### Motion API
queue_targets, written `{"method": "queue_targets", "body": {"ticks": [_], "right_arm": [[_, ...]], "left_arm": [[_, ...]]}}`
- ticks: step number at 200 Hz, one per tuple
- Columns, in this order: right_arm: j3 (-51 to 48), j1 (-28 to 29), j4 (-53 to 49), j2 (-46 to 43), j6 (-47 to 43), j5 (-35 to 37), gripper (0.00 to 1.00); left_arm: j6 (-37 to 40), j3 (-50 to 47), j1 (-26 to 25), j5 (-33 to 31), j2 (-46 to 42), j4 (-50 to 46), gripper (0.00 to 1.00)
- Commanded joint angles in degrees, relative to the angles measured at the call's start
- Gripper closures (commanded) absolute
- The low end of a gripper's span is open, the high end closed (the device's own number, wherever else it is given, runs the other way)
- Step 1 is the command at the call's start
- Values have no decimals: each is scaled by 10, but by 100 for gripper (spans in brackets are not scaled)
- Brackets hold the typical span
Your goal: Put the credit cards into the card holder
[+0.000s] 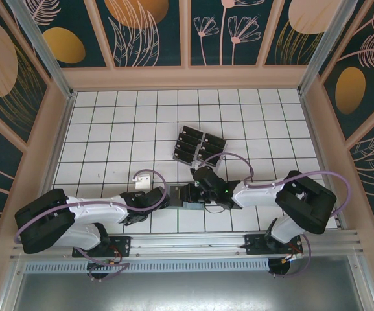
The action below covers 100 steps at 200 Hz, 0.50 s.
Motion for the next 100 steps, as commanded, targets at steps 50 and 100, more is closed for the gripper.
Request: {"method": "queue_targets", "body": {"ticks": [50, 100], "right_arm": [[1, 3, 5, 32, 2, 7, 73], [15, 3, 2, 42, -3, 2, 73]], "left_arm": [[-1, -18, 0, 34, 12, 21, 1], [1, -18, 0, 35, 13, 24, 1]]}}
